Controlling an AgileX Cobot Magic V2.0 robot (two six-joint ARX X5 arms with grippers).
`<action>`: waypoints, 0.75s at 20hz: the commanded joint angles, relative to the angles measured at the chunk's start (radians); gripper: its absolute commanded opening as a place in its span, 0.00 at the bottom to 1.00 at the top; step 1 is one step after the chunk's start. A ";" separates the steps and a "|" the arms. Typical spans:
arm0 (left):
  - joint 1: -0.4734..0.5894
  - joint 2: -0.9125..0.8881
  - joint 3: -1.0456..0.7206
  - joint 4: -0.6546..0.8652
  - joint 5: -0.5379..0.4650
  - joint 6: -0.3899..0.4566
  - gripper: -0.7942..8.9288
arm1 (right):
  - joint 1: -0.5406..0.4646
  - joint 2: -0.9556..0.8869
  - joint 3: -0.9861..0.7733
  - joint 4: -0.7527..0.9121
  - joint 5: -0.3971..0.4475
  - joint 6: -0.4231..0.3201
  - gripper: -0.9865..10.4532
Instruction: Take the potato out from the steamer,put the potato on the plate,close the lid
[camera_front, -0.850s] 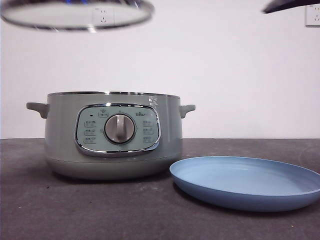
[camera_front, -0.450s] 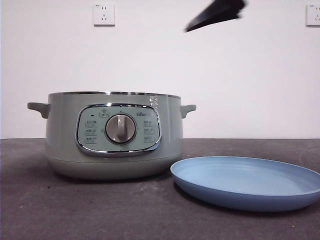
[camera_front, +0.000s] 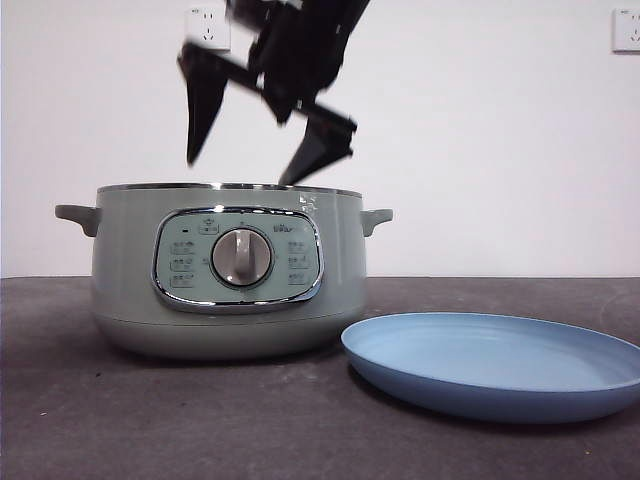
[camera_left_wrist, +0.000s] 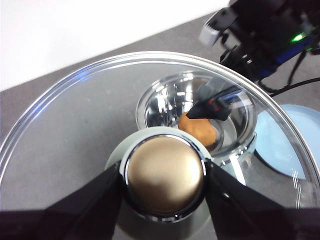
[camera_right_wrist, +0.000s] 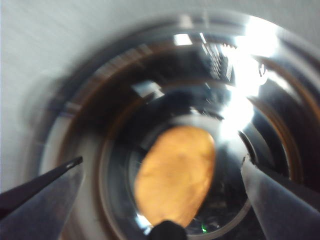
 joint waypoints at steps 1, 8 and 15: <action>0.003 -0.010 0.005 0.042 0.005 -0.010 0.07 | 0.004 0.035 0.004 0.016 0.008 -0.013 0.63; 0.003 -0.010 0.005 0.041 0.010 -0.010 0.07 | 0.031 0.105 0.004 0.042 0.060 -0.028 0.63; 0.003 -0.010 0.005 0.040 0.011 -0.010 0.07 | 0.035 0.148 0.004 0.041 0.104 -0.028 0.51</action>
